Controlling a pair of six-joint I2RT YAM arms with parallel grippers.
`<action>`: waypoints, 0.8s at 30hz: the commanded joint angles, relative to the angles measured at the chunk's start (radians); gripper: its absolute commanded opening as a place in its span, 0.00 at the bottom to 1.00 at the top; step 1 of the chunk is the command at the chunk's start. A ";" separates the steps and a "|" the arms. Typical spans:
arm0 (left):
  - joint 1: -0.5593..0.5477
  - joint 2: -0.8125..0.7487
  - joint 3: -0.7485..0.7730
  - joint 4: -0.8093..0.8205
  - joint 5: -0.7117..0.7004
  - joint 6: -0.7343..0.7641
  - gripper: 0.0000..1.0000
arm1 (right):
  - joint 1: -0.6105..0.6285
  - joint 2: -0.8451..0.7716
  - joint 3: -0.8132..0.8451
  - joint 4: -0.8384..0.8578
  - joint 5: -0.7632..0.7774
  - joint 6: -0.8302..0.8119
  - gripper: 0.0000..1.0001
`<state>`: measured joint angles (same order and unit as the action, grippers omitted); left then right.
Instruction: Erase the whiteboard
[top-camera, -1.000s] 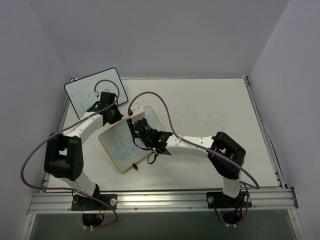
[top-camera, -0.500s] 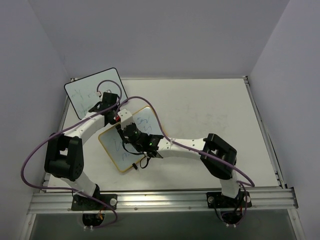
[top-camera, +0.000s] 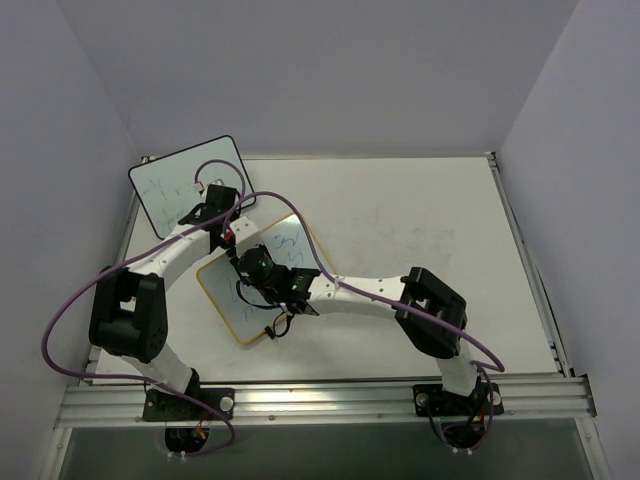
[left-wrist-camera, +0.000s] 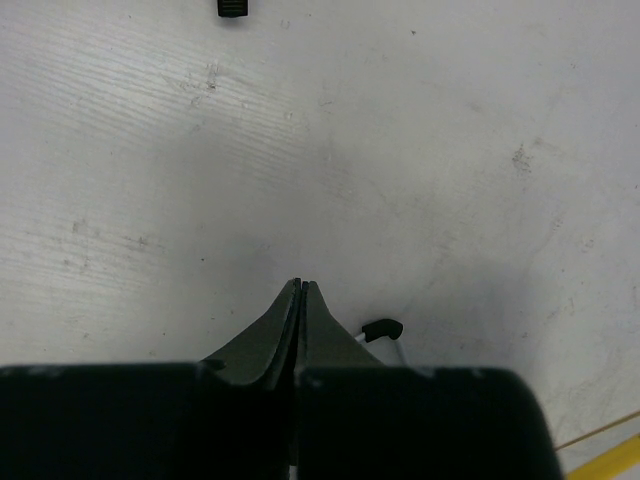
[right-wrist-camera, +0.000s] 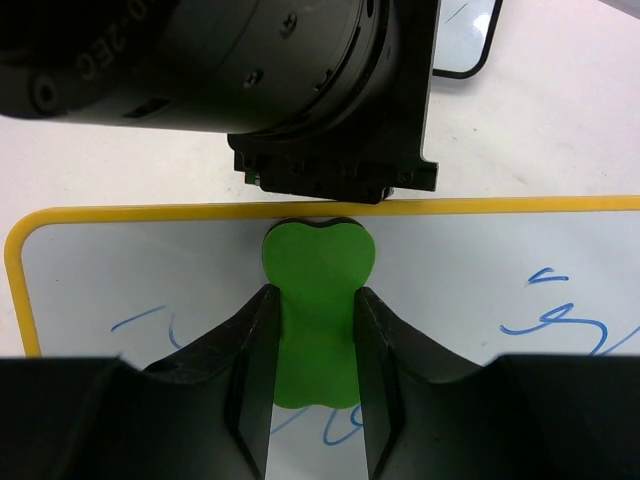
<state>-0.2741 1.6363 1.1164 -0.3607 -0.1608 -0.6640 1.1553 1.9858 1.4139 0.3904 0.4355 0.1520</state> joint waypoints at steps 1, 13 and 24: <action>-0.011 -0.038 -0.001 -0.004 -0.002 0.021 0.02 | 0.003 0.018 0.034 -0.033 0.061 -0.006 0.09; -0.017 -0.043 -0.006 0.002 0.006 0.024 0.02 | -0.045 -0.027 -0.018 -0.044 0.097 0.034 0.09; -0.019 -0.047 -0.007 -0.001 0.000 0.024 0.02 | -0.086 -0.048 -0.043 -0.053 0.103 0.072 0.09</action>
<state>-0.2764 1.6329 1.1122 -0.3550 -0.1722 -0.6502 1.0966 1.9621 1.3872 0.3836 0.4835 0.2127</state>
